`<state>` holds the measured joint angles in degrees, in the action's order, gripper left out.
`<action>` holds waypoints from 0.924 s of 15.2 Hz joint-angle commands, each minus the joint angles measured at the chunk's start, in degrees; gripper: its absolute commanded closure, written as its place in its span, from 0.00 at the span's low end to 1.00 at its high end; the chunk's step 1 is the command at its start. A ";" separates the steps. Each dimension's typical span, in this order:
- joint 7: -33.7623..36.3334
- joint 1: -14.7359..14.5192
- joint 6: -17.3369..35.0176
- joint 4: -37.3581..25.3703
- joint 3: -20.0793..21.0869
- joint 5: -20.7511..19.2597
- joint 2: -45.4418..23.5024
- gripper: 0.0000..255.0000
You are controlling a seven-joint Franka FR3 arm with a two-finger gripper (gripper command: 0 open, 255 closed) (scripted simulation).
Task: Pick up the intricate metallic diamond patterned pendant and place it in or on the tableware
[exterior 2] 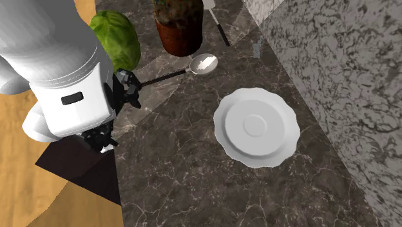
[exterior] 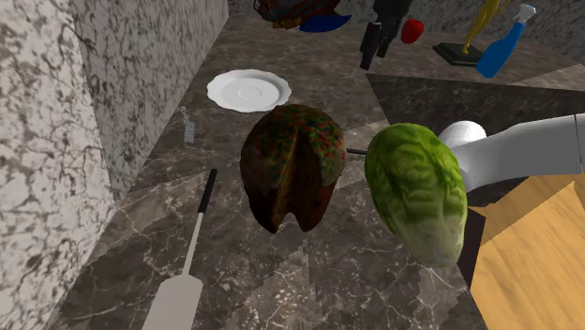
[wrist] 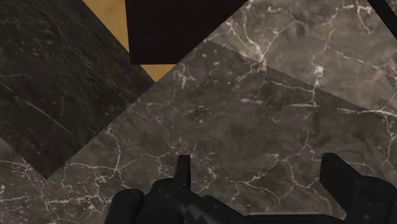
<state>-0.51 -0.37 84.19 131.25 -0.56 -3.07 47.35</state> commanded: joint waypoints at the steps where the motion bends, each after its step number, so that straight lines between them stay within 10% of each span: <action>1: 0.00 0.00 0.00 0.00 0.00 0.00 0.00 0.00; 14: 14.09 -3.67 8.94 -8.83 13.97 7.13 -15.04 0.00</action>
<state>12.44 -3.88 92.60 123.73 12.32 3.77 33.88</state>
